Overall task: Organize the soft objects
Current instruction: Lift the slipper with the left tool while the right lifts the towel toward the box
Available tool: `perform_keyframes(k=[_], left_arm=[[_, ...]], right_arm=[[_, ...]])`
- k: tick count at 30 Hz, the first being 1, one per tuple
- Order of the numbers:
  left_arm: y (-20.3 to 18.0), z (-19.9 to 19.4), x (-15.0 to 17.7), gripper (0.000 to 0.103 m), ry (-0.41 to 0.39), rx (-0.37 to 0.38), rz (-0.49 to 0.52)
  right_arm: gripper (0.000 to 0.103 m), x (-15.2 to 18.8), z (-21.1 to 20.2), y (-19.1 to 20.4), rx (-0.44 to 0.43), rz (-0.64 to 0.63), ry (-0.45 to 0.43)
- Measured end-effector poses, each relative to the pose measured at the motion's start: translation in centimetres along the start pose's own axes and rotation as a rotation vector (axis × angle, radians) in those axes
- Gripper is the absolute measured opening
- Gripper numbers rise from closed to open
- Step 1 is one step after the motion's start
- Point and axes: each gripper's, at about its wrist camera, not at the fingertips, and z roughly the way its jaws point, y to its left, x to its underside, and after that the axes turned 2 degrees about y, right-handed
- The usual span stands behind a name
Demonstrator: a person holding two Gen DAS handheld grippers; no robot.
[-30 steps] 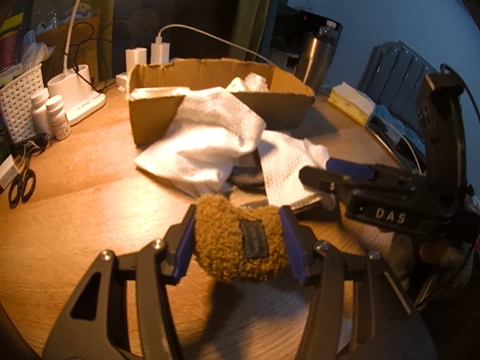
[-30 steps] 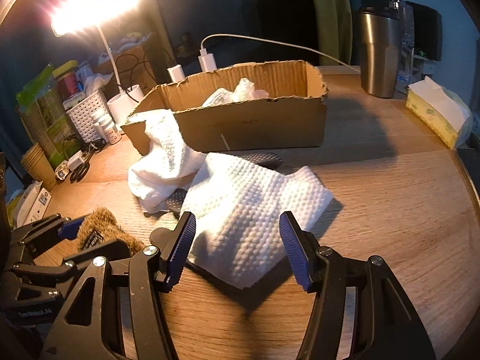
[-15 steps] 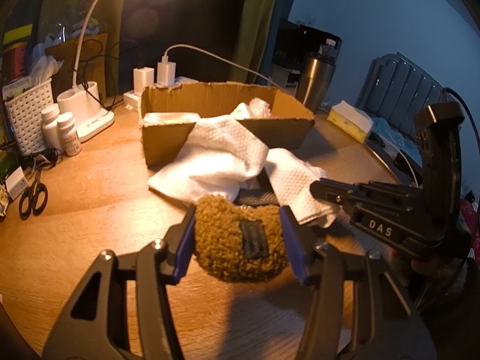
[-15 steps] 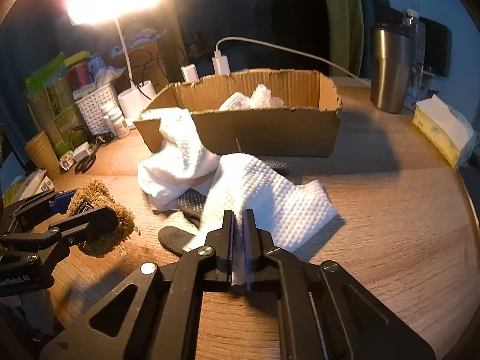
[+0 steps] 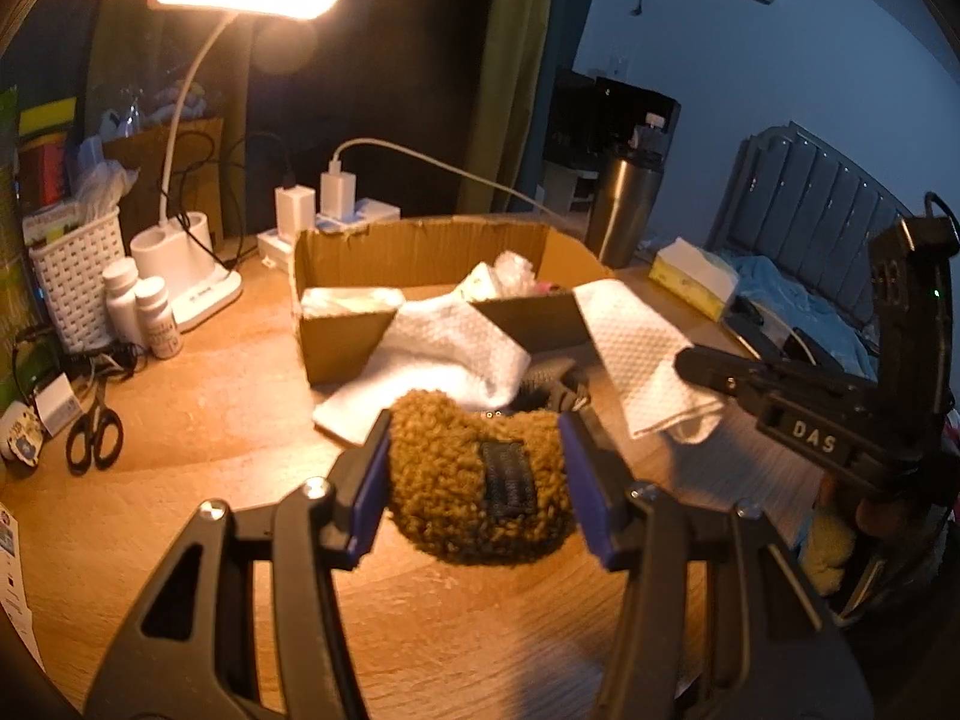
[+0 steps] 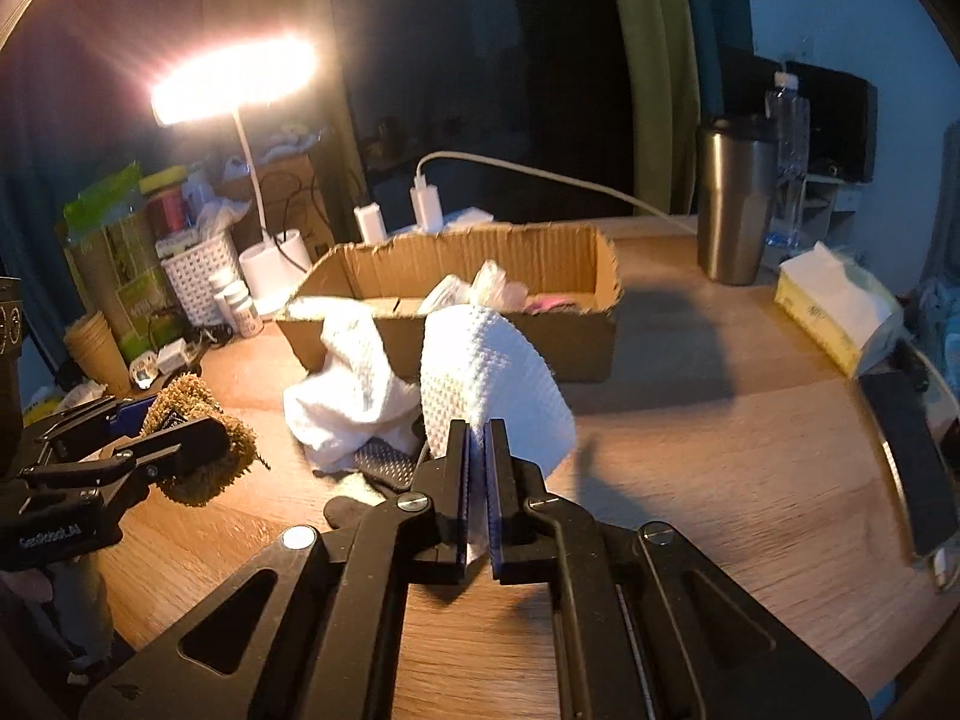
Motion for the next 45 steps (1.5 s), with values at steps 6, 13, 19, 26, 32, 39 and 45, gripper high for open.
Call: perform_keyframes(k=[6, 13, 19, 26, 32, 39, 45], left_arm=[[0.2, -0.8, -0.9, 0.054, -0.030, -0.010, -0.001], [0.0, -1.7, -1.9, 0.054, -0.078, -0.006, 0.001], [0.1, -2.8, -3.1, 0.054, -0.132, -0.007, 0.001], [0.1, -3.9, -4.4, 0.054, -0.187, -0.015, 0.007], [0.3, -4.8, -5.6, 0.054, -0.239, -0.023, 0.008], [0.4, -5.1, -6.6, 0.054, -0.265, -0.033, 0.008], [0.6, -5.0, -7.4, 0.054, -0.288, -0.039, -0.002]], right_arm=[[0.005, -0.7, -1.4, -0.4, 0.011, 0.003, -0.036], [0.005, -1.7, -2.4, -0.2, 0.011, -0.007, -0.066], [0.005, -2.9, -3.4, 0.0, 0.010, -0.025, -0.102], [0.005, -4.1, -4.1, 0.2, 0.012, -0.040, -0.129], [0.005, -5.0, -4.7, 0.3, 0.011, -0.050, -0.155], [0.005, -6.0, -5.2, 0.5, 0.011, -0.067, -0.179], [0.005, -7.0, -5.4, 0.5, 0.013, -0.076, -0.195]])
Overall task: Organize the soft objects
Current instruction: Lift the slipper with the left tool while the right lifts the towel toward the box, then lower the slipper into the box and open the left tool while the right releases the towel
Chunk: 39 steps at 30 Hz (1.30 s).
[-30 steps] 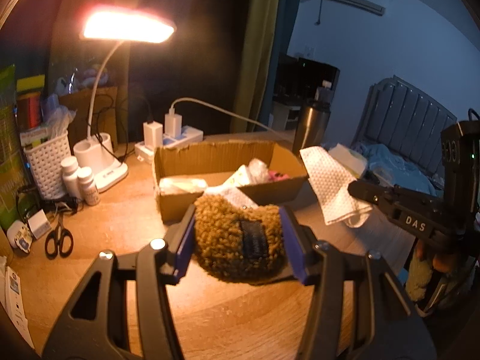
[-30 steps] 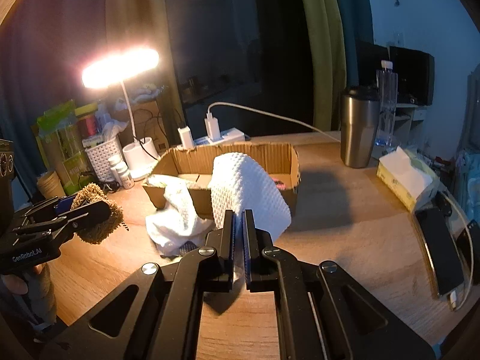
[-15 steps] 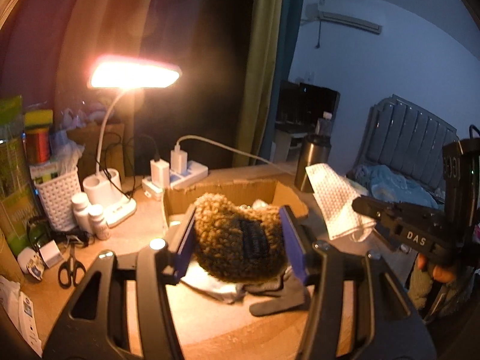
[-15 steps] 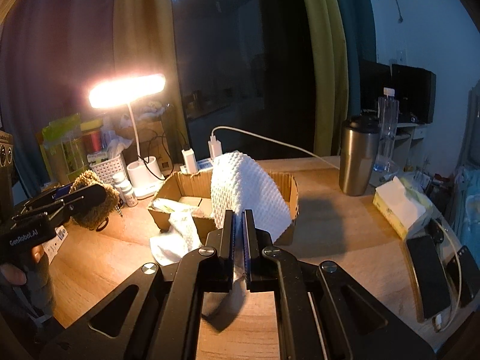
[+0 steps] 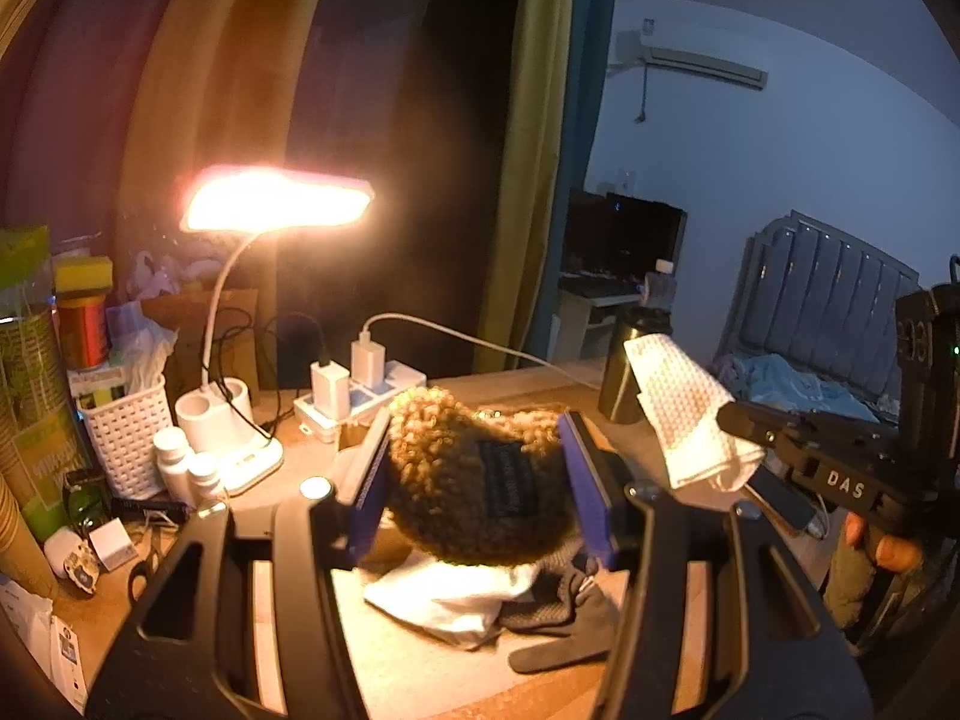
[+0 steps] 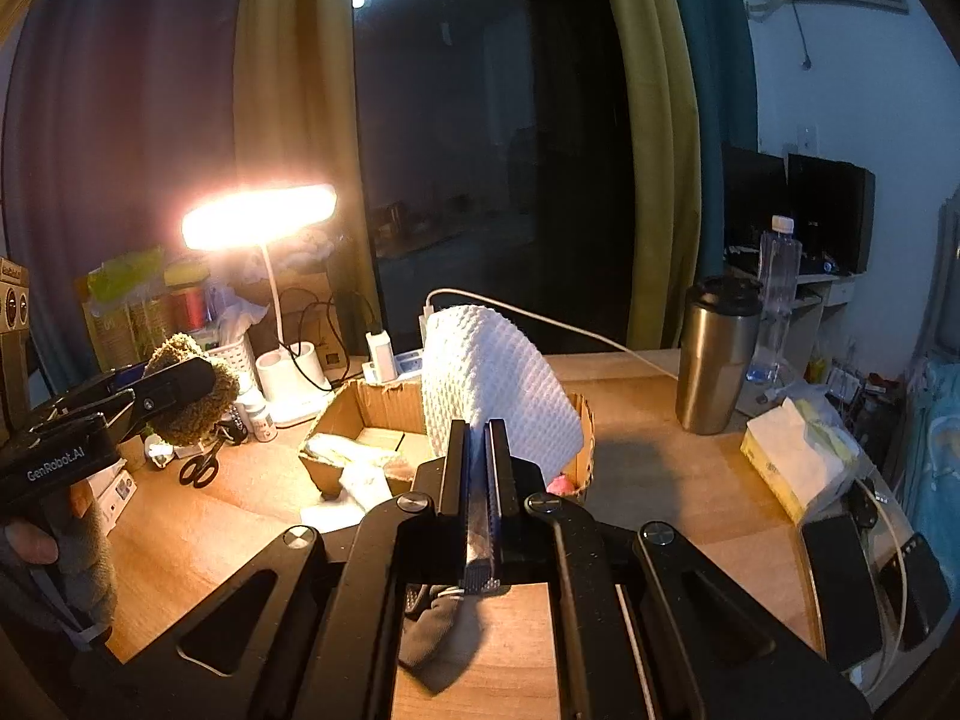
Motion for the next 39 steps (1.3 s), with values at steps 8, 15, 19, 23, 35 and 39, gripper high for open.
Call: perform_keyframes(k=[8, 15, 19, 23, 35, 39], left_arm=[[0.1, 1.0, -1.4, 0.054, -0.029, -0.003, 0.001], [0.1, 1.9, -2.4, 0.054, -0.055, -0.006, 0.005], [0.4, 2.4, -2.7, 0.054, -0.064, -0.012, 0.005], [0.3, 3.0, -2.9, 0.054, -0.078, -0.026, 0.017], [0.3, 5.8, -3.0, 0.054, -0.090, -0.029, 0.018], [0.2, 7.1, -2.9, 0.054, -0.081, -0.037, 0.020]], right_arm=[[0.005, -1.2, 0.4, -0.3, 0.003, -0.011, -0.019], [0.006, -2.4, 1.1, -0.8, 0.008, -0.020, -0.032], [0.005, -3.0, 1.7, -1.0, 0.006, -0.024, -0.036], [0.005, -3.4, 2.3, -1.2, 0.000, -0.026, -0.037], [0.005, -3.9, 4.8, -2.1, -0.011, -0.028, -0.018], [0.005, -3.9, 5.9, -2.5, -0.015, -0.029, -0.006]])
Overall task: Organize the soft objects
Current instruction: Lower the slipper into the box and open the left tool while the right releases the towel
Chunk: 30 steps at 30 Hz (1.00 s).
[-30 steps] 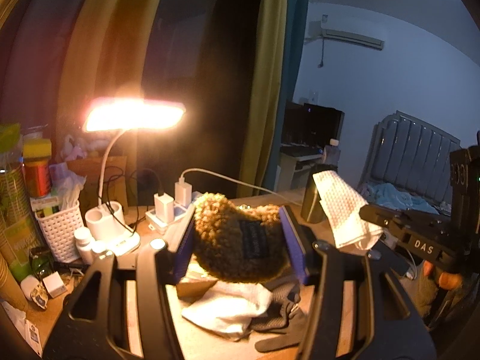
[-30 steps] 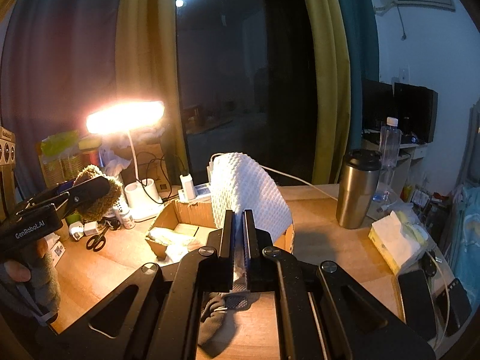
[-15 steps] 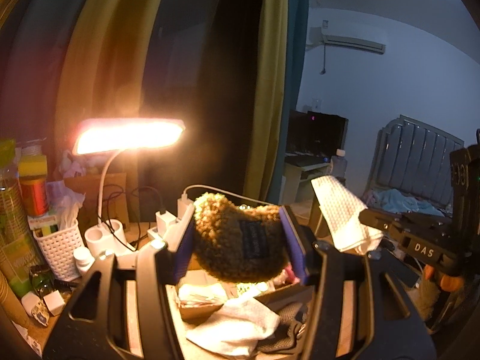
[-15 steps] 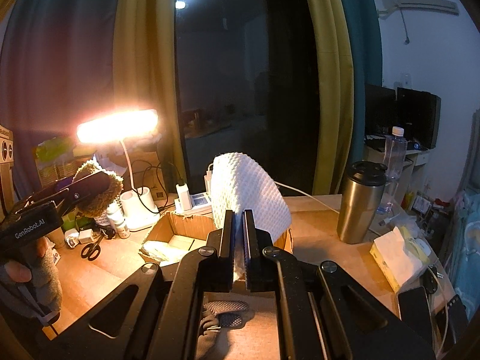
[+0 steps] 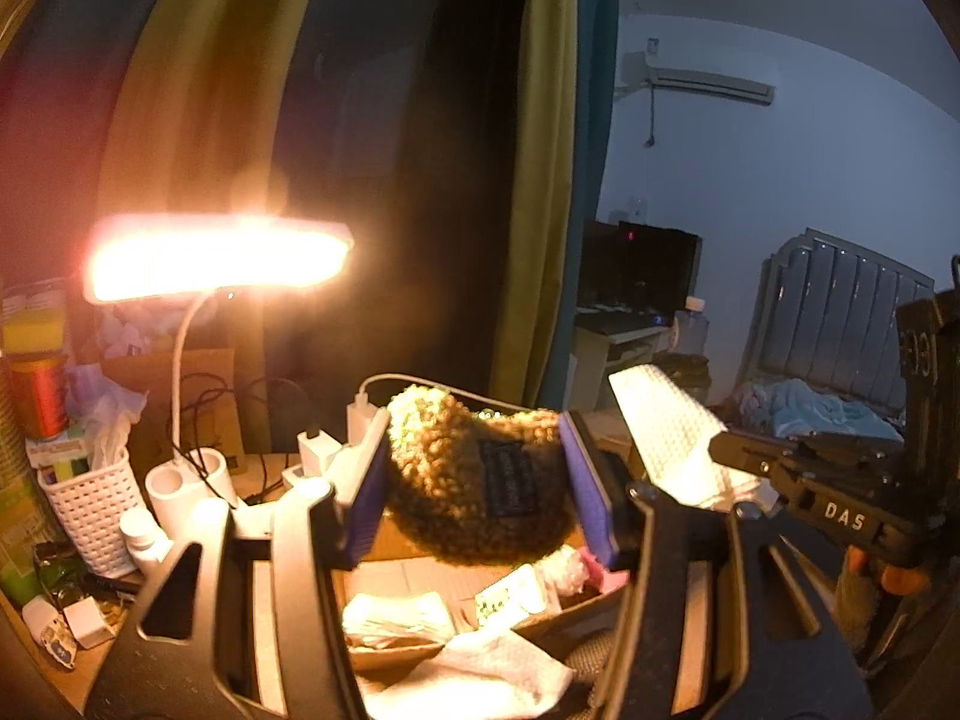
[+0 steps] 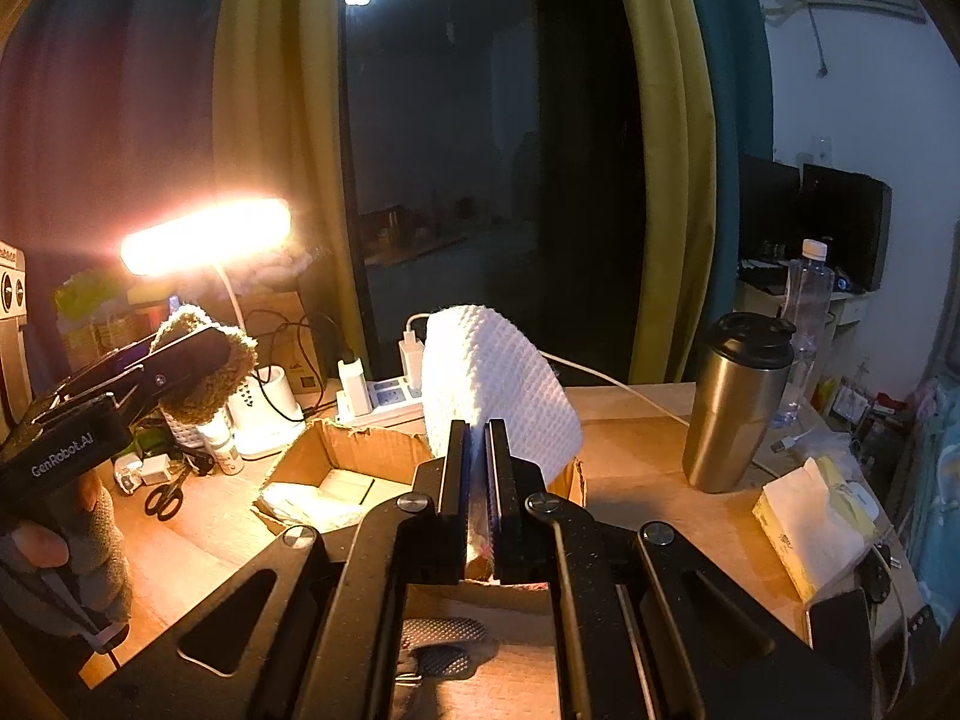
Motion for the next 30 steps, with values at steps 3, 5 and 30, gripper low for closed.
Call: perform_keyframes(k=[3, 5, 30], left_arm=[[-0.1, 0.9, 0.1, 0.054, 0.000, -0.004, 0.004], [-0.1, 1.5, 0.3, 0.054, -0.002, -0.005, 0.006], [0.2, 12.4, 5.6, 0.055, 0.220, -0.025, -0.003]], right_arm=[[0.005, 0.0, 0.7, -0.2, -0.003, -0.012, 0.006], [0.005, 0.1, 1.3, -0.5, -0.010, -0.012, 0.013], [0.006, 3.5, 10.9, -3.3, -0.069, 0.017, 0.180]])
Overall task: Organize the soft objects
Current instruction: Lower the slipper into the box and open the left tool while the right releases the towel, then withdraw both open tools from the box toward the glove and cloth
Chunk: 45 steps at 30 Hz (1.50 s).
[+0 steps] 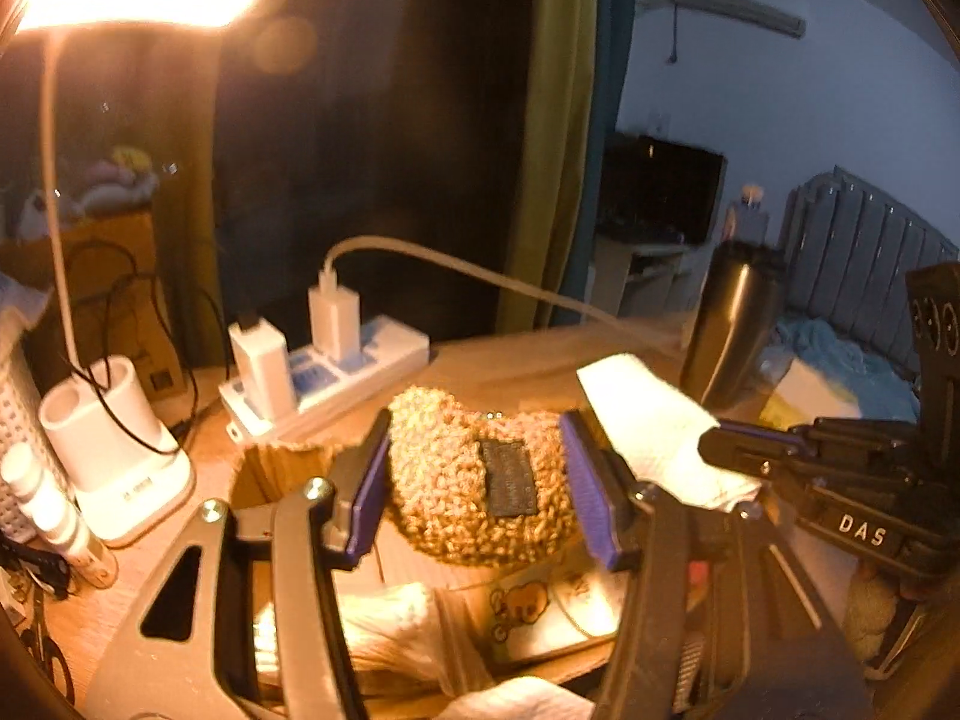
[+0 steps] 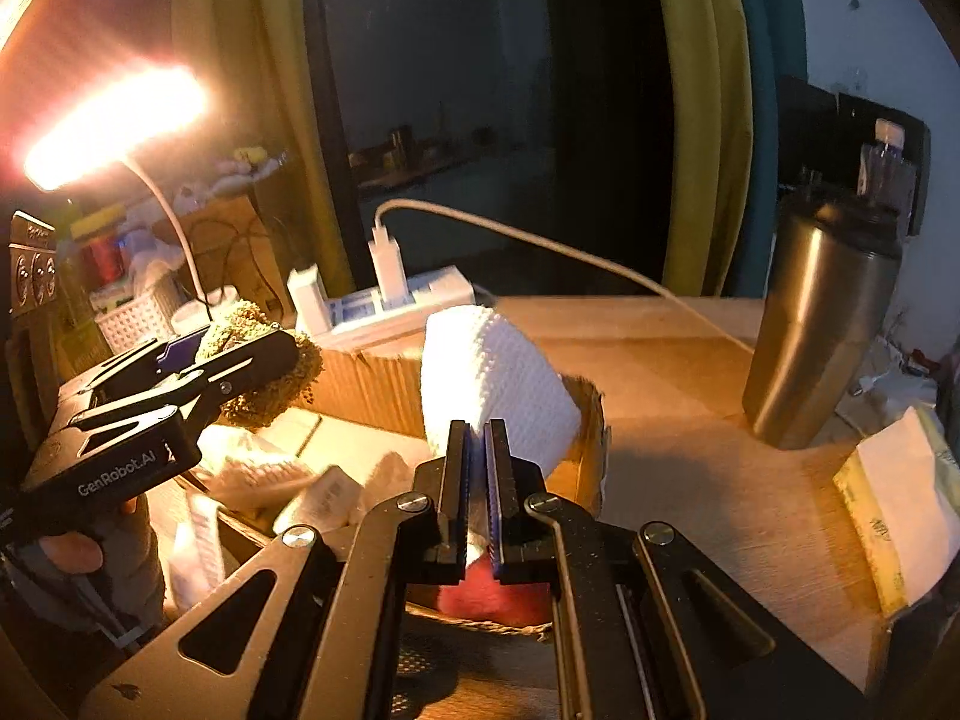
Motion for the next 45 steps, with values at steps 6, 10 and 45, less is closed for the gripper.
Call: perform_keyframes(k=[6, 10, 45], left_arm=[[0.2, 2.1, 1.1, 0.056, 0.084, -0.021, -0.011], [0.5, 3.6, 1.7, 0.056, 0.153, -0.030, -0.018], [0.6, -4.7, -0.7, 0.075, 0.044, 0.008, -0.067]], right_arm=[[0.006, 0.9, 2.3, -1.0, 0.006, 0.017, 0.063], [0.005, 1.4, 3.2, -1.1, 0.015, 0.021, 0.096], [0.040, 0.0, -3.3, 1.1, 0.117, 0.015, 0.017]])
